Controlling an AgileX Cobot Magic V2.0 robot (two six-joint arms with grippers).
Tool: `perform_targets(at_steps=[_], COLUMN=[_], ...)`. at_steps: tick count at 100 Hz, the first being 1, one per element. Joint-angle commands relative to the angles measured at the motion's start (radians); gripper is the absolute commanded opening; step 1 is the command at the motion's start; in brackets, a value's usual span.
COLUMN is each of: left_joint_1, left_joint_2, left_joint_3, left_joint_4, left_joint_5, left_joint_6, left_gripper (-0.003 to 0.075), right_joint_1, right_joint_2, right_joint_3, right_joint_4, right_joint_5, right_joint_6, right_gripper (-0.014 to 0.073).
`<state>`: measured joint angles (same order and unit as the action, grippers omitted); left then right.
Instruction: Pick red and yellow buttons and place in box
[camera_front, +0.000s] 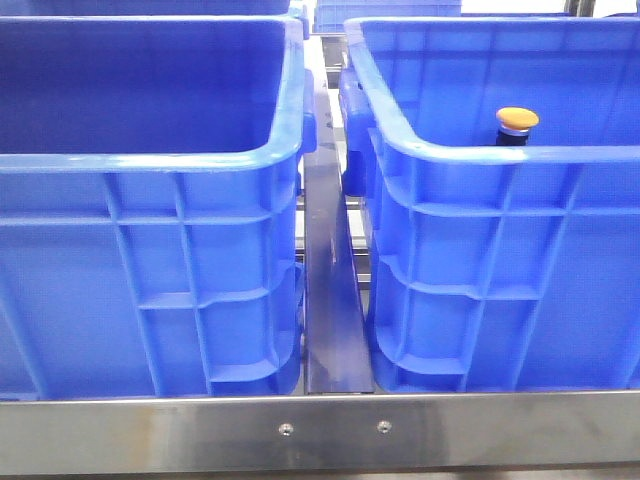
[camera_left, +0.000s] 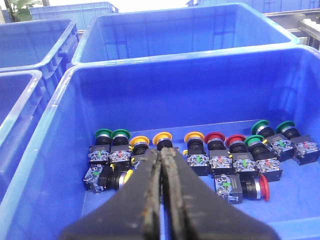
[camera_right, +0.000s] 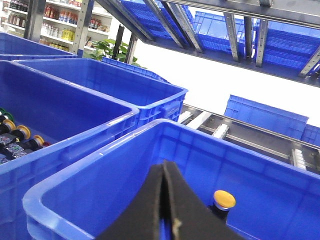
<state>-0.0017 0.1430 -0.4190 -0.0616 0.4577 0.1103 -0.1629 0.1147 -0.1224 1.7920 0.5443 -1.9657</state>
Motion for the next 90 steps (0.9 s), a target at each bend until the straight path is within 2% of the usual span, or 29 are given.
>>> perform_targets(at_steps=[1, 19, 47, 66, 71, 77, 90], left_joint_1=[0.0, 0.002, 0.013, 0.025, 0.025, 0.025, 0.025], left_joint_2=[0.012, 0.012, -0.064, -0.159, -0.183, -0.179, -0.179], left_joint_3=[-0.024, 0.005, 0.245, 0.393, 0.442, 0.432, 0.439], left_joint_4=[-0.001, -0.001, 0.009, 0.009, 0.009, 0.013, 0.01], left_joint_5=[-0.082, -0.121, -0.458, -0.458, -0.509, -0.436, -0.458], left_joint_6=[-0.004, -0.004, -0.025, -0.057, -0.057, -0.061, -0.061], left_gripper=[-0.002, -0.002, -0.002, -0.002, -0.002, -0.002, -0.002], right_joint_1=[0.003, 0.003, 0.003, 0.003, 0.003, 0.003, 0.003], right_joint_2=[0.011, 0.011, 0.011, 0.011, 0.011, 0.011, 0.013], right_joint_3=[-0.023, -0.023, -0.023, -0.023, -0.023, -0.023, -0.023], right_joint_4=[0.105, 0.105, 0.105, 0.105, 0.105, 0.105, 0.105], right_joint_5=[0.015, 0.015, 0.015, 0.015, 0.015, 0.015, 0.015], right_joint_6=[0.003, 0.003, 0.003, 0.003, 0.003, 0.003, 0.003], right_gripper=[-0.0104, -0.0104, -0.0104, -0.0104, -0.0104, -0.0104, -0.0104])
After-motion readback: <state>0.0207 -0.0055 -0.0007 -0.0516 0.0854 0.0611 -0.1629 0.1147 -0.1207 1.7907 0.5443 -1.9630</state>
